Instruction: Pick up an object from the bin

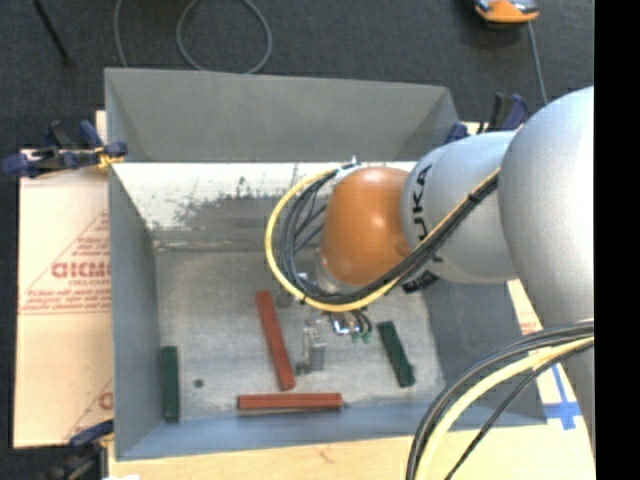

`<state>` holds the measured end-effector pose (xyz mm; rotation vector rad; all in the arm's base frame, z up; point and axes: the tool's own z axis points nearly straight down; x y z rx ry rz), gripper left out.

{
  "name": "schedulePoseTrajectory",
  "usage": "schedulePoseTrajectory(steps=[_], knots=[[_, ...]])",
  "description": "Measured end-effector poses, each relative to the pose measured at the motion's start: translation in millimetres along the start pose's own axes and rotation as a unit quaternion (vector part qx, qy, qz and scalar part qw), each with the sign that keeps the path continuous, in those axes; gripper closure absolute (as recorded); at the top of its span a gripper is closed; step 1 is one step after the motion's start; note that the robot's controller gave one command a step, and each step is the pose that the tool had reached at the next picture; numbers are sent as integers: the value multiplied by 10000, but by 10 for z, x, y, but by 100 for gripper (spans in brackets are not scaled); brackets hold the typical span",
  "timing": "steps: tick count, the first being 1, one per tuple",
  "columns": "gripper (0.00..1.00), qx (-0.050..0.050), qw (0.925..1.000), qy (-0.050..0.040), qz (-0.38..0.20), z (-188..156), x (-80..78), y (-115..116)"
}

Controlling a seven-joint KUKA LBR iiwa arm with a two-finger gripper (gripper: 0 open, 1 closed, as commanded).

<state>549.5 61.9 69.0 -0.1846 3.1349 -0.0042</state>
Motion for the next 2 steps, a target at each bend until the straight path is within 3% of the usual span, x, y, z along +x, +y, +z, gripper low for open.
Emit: schedulePoseTrajectory(steps=[1, 2], knots=[[0, 3, 9999, -67, 99, -812, -347, -331], [0, -17, 9621, -38, -2726, -1027, -587, 529]])
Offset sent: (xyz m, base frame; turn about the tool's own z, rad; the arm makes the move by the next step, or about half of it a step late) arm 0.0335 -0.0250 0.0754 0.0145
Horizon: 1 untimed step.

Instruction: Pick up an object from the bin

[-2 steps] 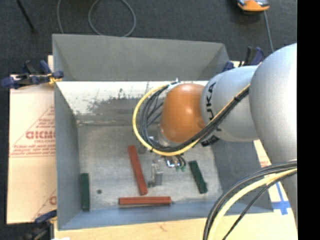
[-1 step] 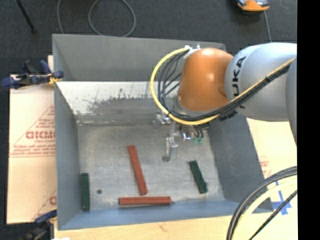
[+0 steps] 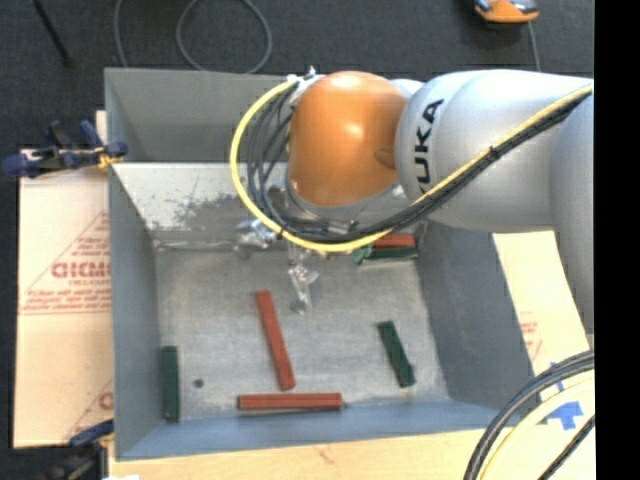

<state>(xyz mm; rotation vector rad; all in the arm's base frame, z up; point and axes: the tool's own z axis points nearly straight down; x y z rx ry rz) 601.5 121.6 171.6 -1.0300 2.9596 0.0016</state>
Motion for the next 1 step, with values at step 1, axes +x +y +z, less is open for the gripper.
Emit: schedulePoseTrajectory(steps=[1], knots=[[0, -33, 9714, 46, -2374, 600, 377, 585]])
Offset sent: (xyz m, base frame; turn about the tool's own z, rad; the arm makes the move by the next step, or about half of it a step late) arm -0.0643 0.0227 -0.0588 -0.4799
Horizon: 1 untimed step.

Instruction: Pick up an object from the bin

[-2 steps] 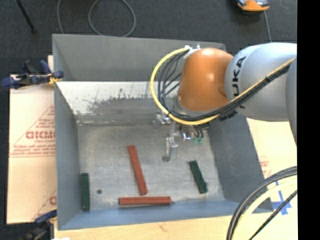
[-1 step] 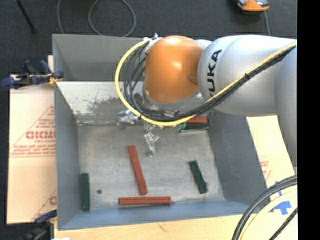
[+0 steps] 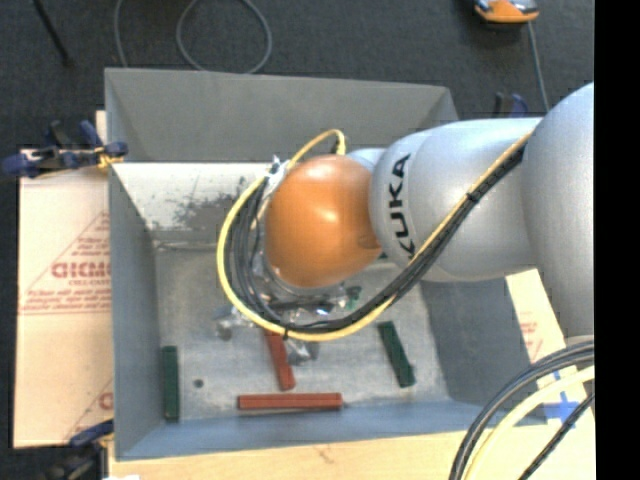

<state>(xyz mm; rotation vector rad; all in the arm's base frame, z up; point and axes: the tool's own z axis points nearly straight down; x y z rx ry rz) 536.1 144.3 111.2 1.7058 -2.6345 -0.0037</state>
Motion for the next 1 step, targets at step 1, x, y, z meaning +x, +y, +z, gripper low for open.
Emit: schedulePoseTrajectory(steps=[1], knots=[[0, 19, 10000, -7, 61, 427, 365, -459]])
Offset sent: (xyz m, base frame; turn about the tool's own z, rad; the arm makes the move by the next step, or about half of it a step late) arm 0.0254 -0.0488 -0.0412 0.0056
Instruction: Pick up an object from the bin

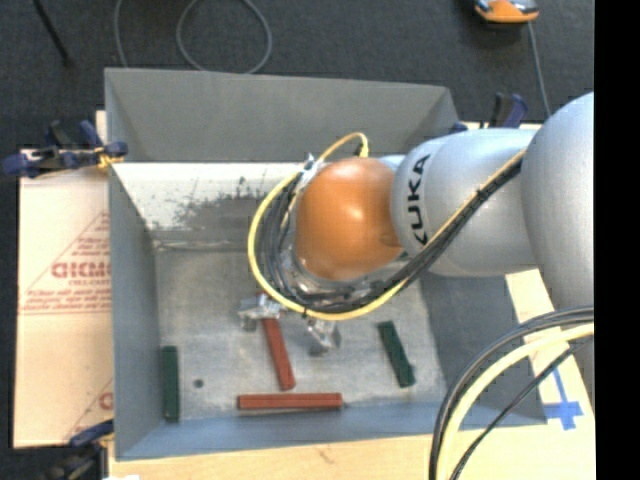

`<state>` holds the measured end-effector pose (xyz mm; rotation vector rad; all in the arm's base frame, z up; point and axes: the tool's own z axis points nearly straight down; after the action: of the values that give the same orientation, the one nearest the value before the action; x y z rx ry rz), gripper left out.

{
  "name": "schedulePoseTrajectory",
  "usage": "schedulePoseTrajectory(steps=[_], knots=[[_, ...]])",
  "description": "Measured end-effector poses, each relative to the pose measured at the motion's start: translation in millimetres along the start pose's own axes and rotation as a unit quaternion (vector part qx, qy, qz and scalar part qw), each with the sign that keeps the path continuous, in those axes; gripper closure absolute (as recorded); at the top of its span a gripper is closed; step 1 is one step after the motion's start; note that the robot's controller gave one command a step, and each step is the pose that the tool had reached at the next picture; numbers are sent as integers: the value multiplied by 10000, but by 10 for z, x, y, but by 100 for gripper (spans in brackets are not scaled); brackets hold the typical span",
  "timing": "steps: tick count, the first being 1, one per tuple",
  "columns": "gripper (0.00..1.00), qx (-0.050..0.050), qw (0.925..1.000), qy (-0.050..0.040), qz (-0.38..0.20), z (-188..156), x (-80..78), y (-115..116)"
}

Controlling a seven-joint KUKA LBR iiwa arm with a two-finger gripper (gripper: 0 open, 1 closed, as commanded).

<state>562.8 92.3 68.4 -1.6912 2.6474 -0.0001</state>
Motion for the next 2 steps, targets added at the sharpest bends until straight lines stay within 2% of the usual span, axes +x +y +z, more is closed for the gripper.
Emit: schedulePoseTrajectory(steps=[1, 2], knots=[[0, 17, 9919, -13, -1267, -23, 141, -62], [100, 11, 9921, -23, -1251, -30, 127, -59]])
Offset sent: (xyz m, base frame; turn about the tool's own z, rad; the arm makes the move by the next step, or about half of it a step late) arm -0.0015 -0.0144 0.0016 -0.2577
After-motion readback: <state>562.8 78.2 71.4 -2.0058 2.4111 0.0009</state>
